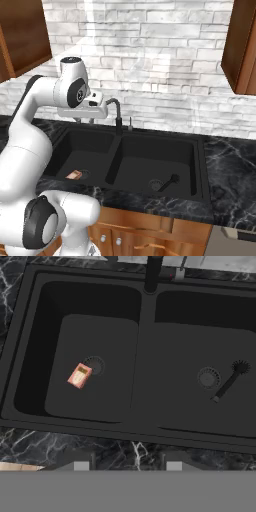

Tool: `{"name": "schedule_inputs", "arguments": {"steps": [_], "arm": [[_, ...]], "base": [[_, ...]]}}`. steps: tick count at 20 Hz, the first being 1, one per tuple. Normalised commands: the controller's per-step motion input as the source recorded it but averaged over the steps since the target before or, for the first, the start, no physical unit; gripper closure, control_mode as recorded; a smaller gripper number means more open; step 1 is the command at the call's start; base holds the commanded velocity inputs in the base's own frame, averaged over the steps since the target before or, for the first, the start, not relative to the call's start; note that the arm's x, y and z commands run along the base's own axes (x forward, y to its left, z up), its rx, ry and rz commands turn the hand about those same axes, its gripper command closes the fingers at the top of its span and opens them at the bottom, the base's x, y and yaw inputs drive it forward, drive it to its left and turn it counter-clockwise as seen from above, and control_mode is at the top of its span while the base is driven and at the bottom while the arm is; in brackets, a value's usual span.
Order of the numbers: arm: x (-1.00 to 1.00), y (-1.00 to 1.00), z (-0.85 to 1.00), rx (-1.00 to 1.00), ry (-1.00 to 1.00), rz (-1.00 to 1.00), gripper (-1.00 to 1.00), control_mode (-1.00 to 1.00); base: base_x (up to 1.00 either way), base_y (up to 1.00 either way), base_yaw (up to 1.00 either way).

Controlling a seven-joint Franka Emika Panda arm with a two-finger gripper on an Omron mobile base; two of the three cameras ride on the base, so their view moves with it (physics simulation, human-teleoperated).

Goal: Pick up the dish brush and bar soap from the sink, and place them back in the cabinet, and close the cabinet doors.

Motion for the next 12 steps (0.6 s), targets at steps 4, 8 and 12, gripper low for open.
{"name": "schedule_inputs", "arguments": {"steps": [4, 8, 12], "arm": [[-0.1, 0.0, 0.0, 0.0, 0.0, 0.0, -1.0, -1.0], [-0.03, -0.03, -0.01, 0.0, -0.02, 0.0, -1.0, -1.0], [0.0, -0.18, -0.05, 0.0, -0.01, 0.0, -1.0, -1.0]], "base": [[0.0, 0.0, 0.0], [0.0, 0.0, 0.0], [0.0, 0.0, 0.0]]}}
